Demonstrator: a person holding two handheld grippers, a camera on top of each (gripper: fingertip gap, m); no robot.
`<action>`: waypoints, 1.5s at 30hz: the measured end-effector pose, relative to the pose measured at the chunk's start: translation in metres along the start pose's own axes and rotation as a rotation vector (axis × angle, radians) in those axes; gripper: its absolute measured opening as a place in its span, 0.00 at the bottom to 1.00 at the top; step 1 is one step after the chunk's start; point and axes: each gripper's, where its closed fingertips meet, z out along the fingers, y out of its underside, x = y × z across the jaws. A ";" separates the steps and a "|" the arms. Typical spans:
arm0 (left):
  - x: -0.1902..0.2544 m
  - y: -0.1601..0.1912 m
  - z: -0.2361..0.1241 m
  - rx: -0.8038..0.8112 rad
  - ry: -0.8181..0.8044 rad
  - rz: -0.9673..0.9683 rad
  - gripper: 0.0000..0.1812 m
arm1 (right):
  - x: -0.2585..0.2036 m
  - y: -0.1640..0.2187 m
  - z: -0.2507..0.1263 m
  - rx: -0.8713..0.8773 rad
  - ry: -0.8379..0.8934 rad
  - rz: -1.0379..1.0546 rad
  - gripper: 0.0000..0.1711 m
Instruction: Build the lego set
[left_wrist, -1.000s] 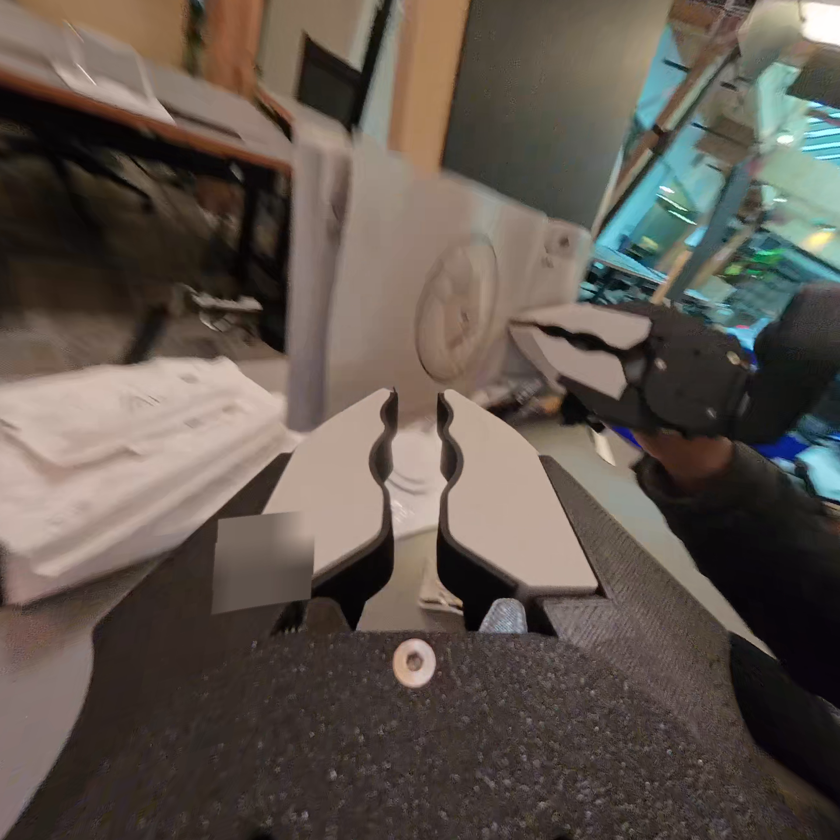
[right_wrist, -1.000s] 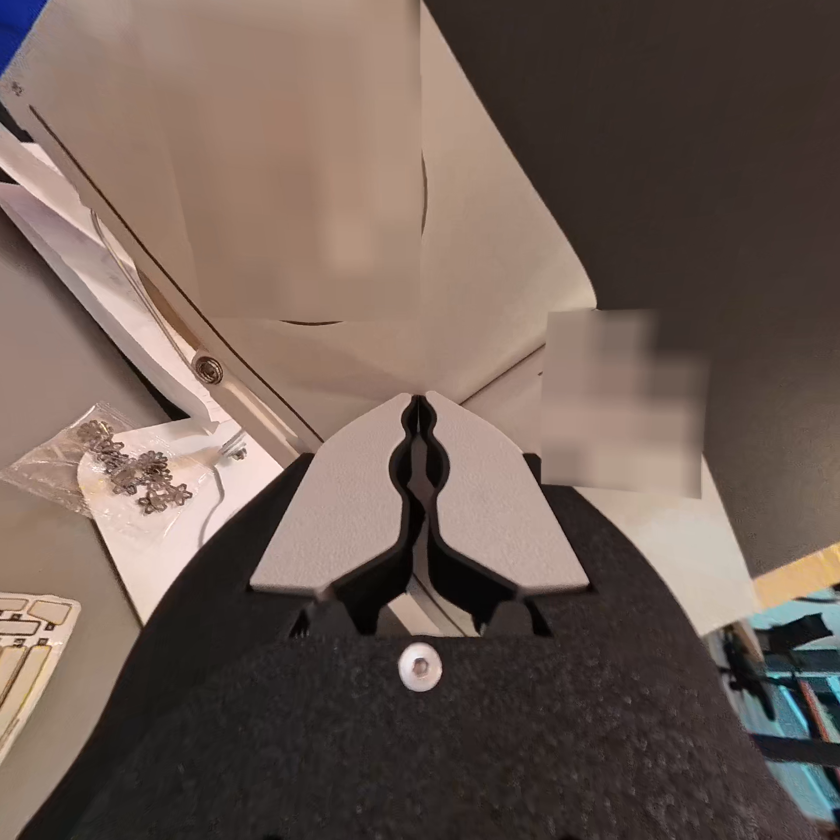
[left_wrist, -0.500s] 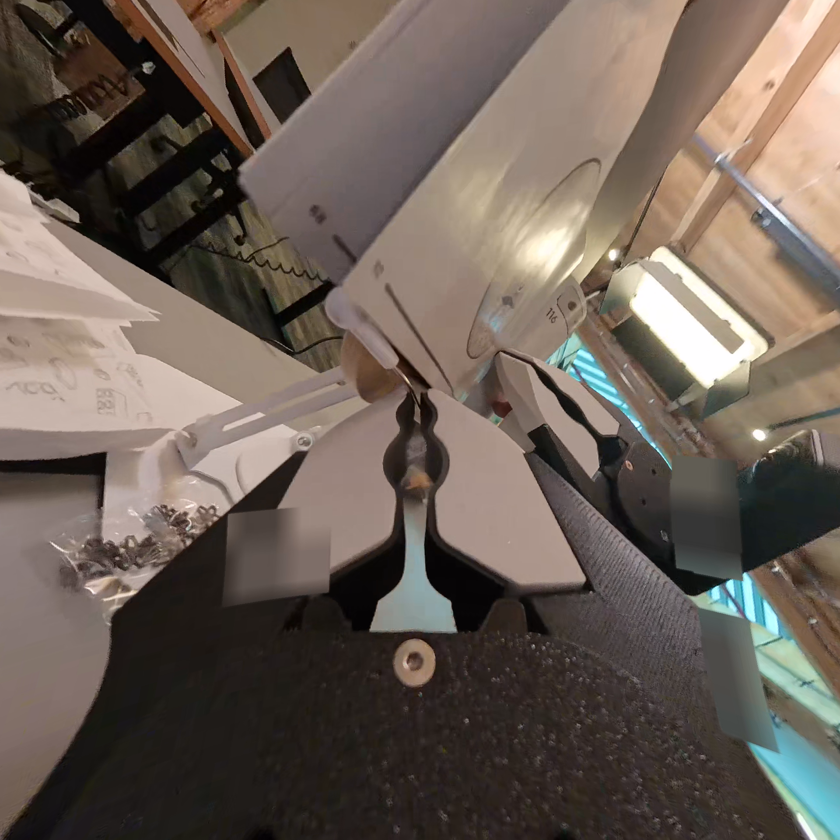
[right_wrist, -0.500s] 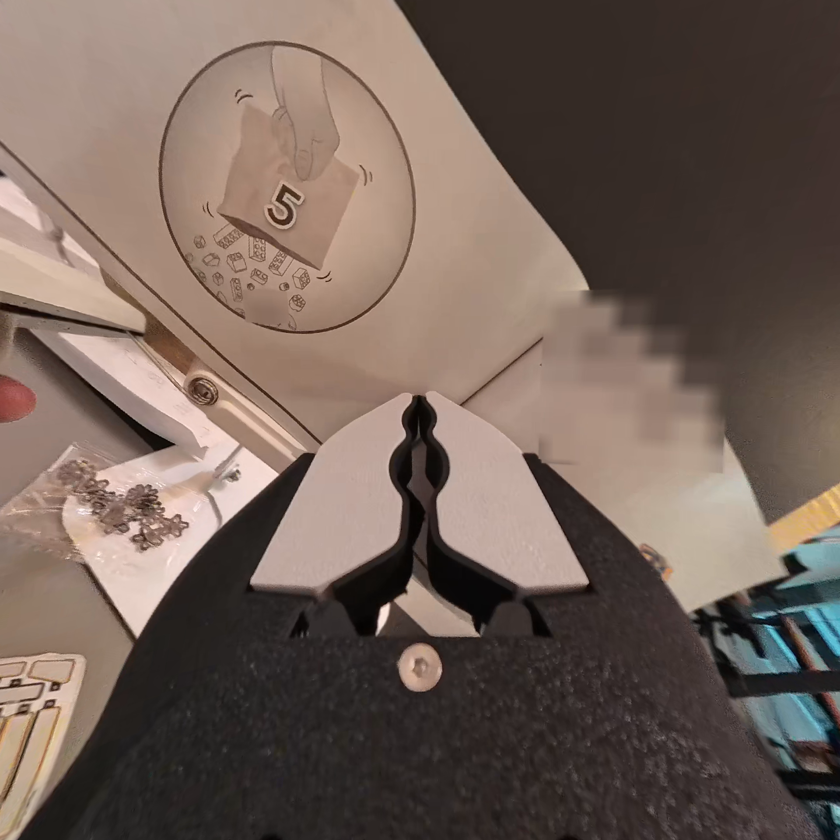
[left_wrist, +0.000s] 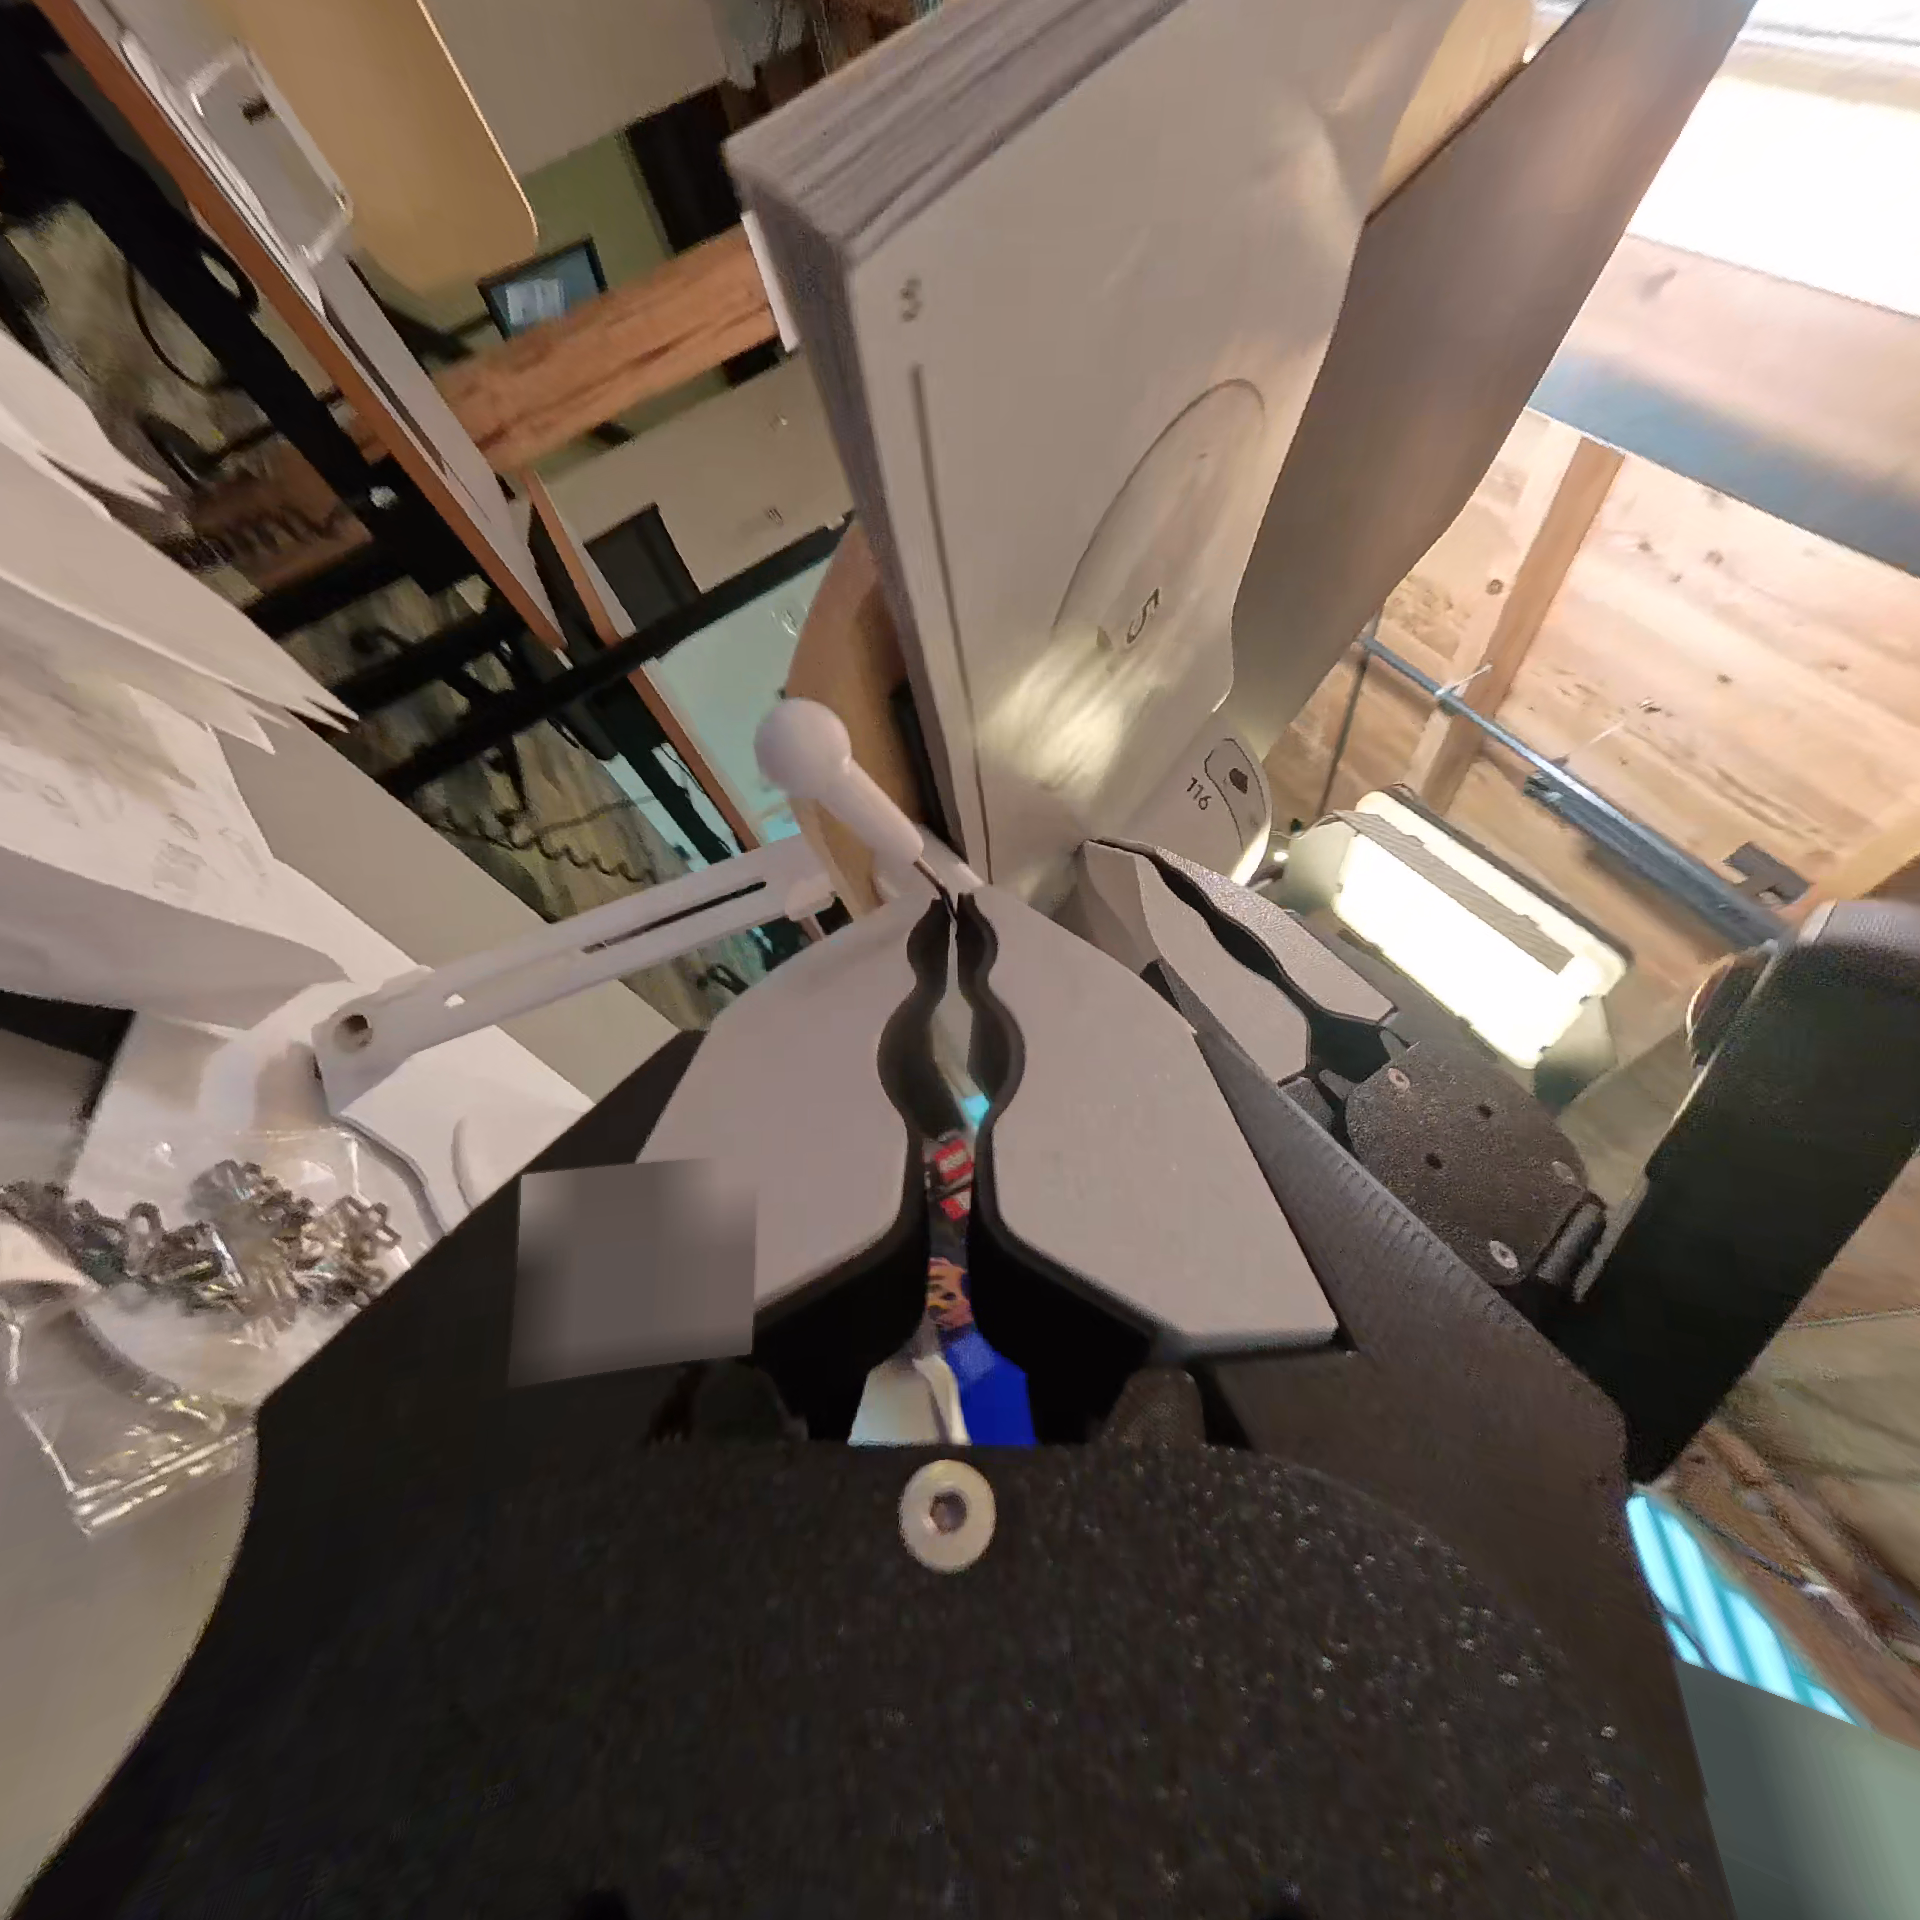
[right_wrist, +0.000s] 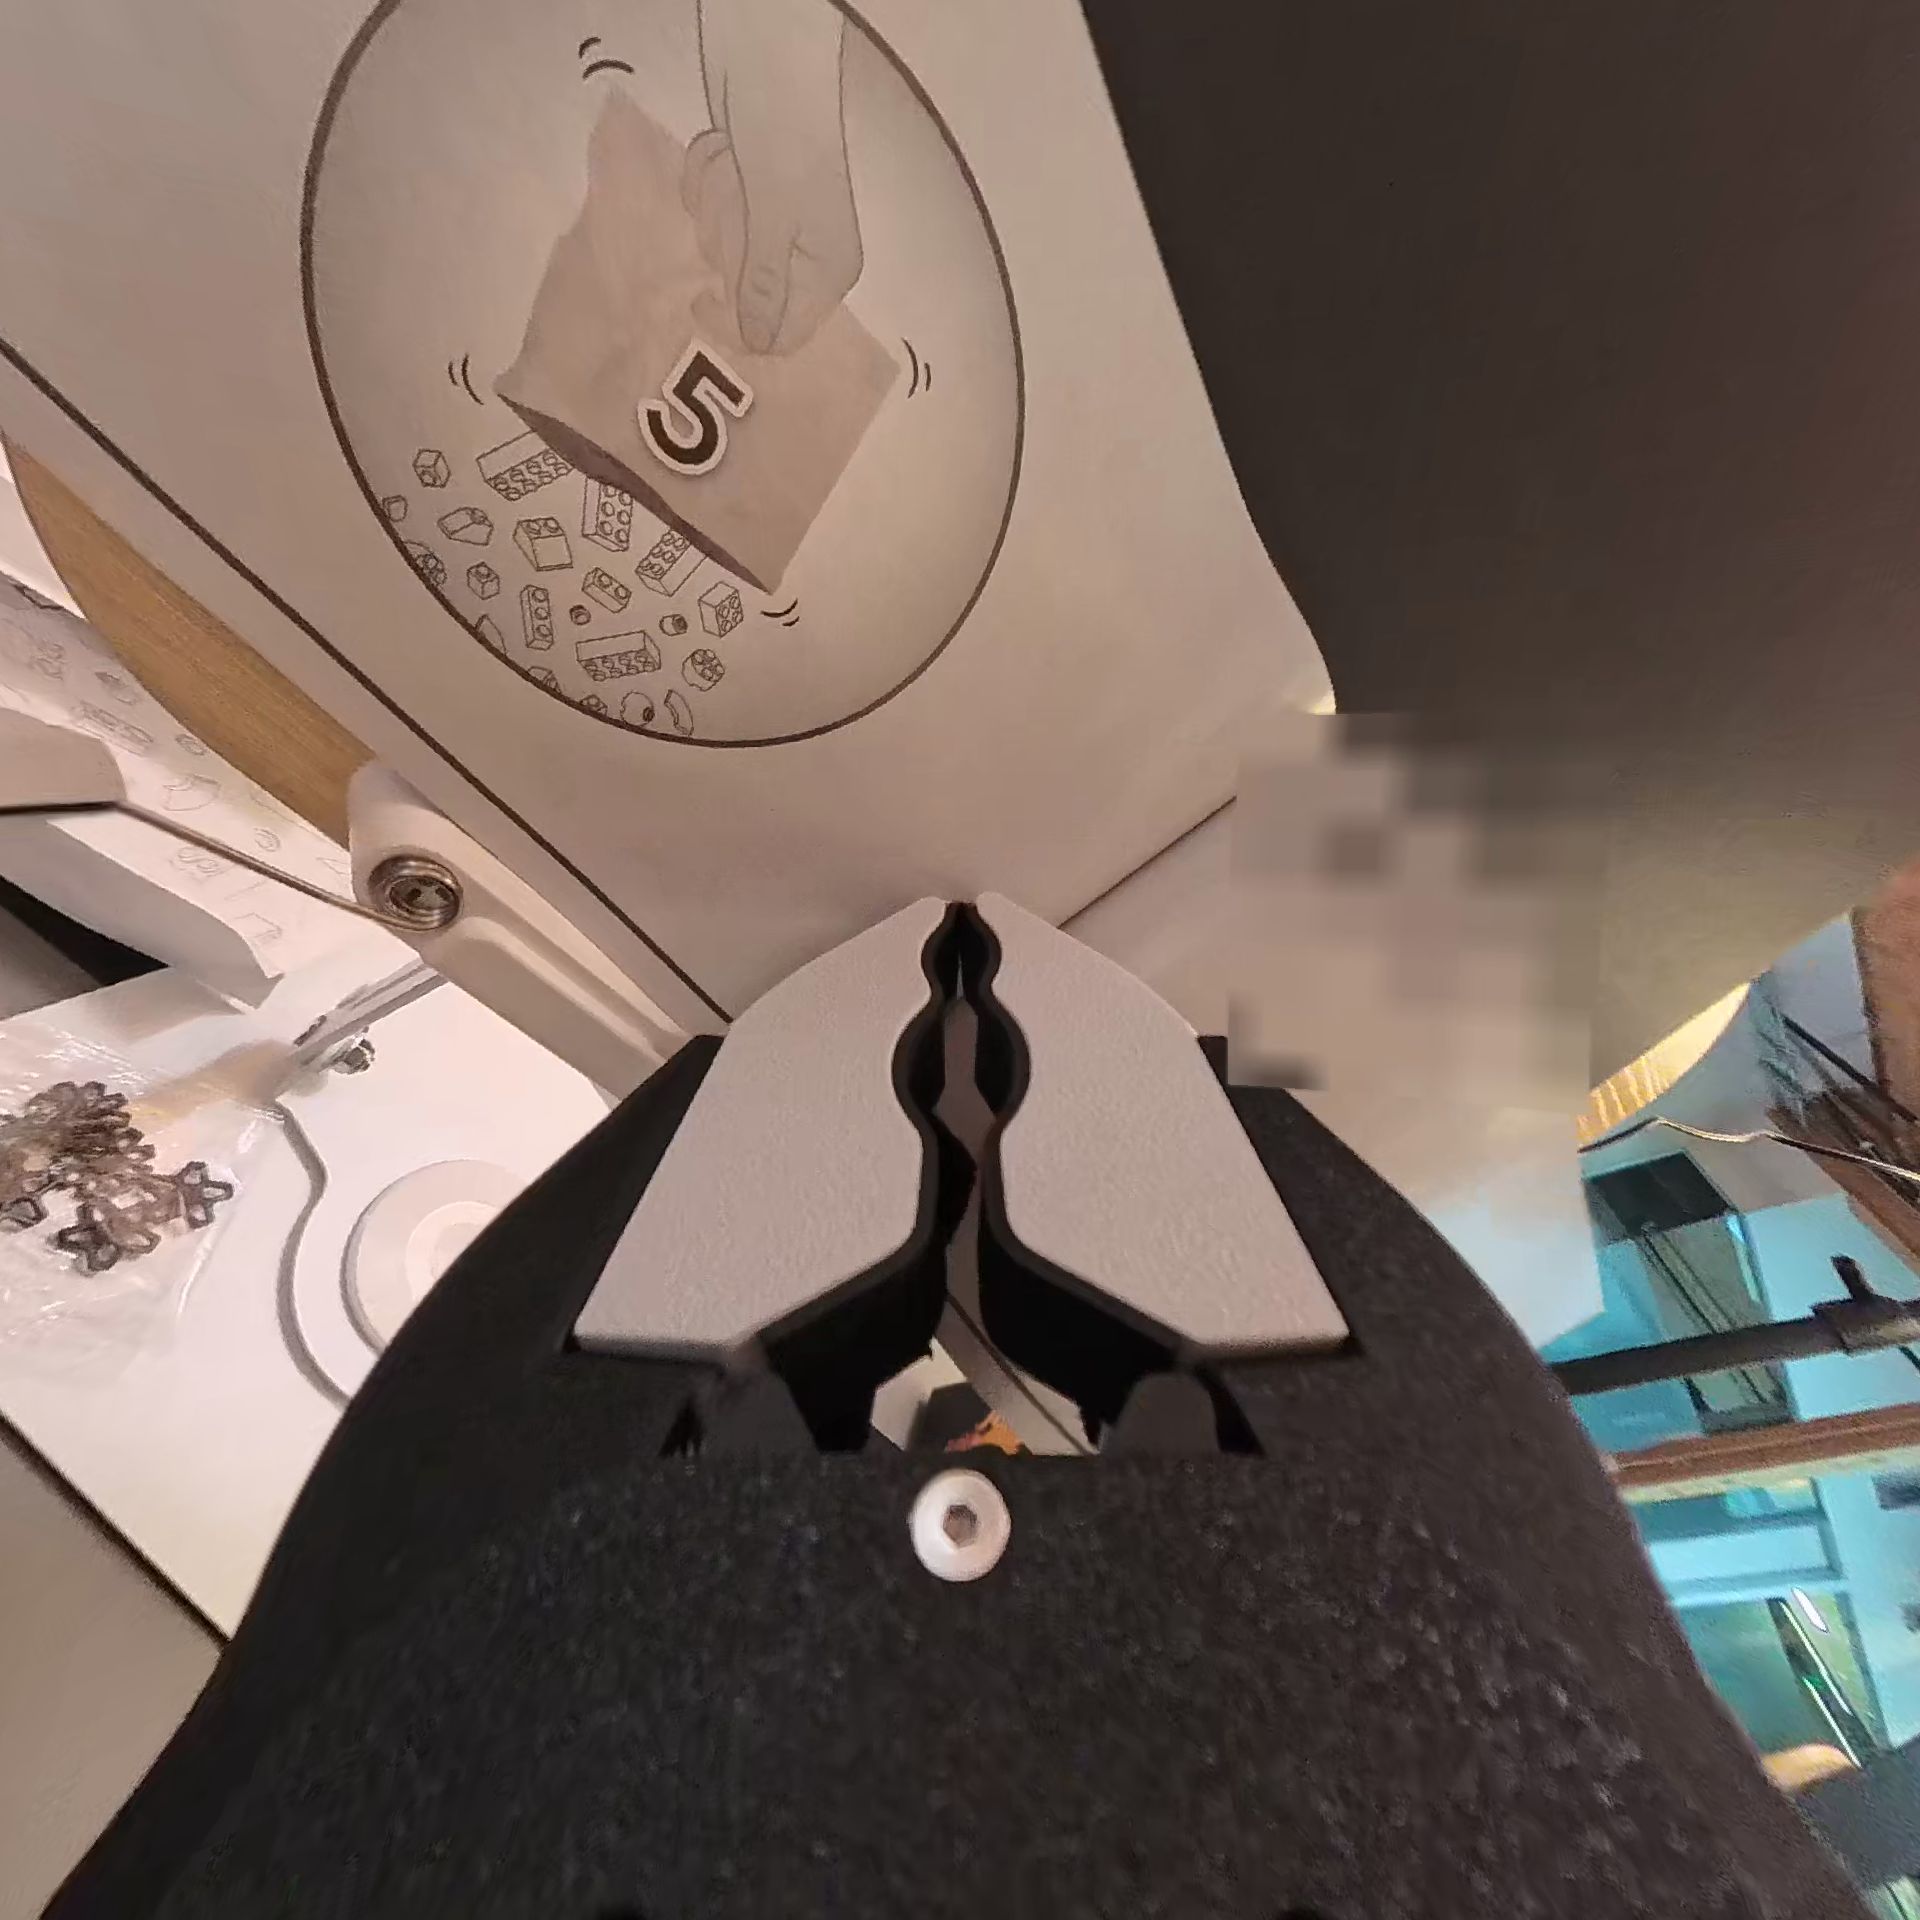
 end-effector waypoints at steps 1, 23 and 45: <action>0.001 -0.001 0.001 0.003 -0.015 0.041 0.01 | 0.000 0.000 0.000 -0.008 0.006 -0.004 0.00; 0.024 0.011 0.043 -0.645 -0.218 1.301 0.01 | -0.002 -0.001 0.000 0.015 -0.032 0.060 0.00; 0.024 0.012 0.041 -0.646 -0.253 1.391 0.01 | -0.007 0.032 -0.014 0.146 -0.052 0.067 0.01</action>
